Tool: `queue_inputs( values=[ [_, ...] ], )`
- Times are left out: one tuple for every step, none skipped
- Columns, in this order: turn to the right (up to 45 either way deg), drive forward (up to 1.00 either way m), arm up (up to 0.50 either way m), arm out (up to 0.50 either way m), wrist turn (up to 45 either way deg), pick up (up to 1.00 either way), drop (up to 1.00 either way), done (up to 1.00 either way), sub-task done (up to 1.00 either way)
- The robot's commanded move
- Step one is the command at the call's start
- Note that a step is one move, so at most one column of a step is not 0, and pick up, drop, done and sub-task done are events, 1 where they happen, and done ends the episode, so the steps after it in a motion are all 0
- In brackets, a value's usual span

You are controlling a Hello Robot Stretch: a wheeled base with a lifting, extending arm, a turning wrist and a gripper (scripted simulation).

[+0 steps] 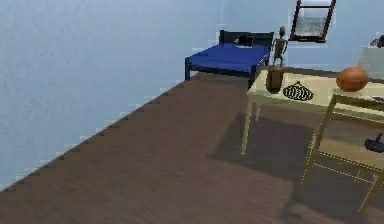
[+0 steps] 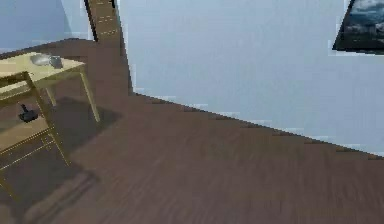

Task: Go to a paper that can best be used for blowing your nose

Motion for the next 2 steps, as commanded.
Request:
queue_inputs(
  values=[
    [0.0, 1.0, 0.0, 0.0, 0.0, 0.0, 0.0, 0.0, 0.0],
    [0.0, 0.85, 0.0, 0.0, 0.0, 0.0, 0.0, 0.0, 0.0]
  ],
)
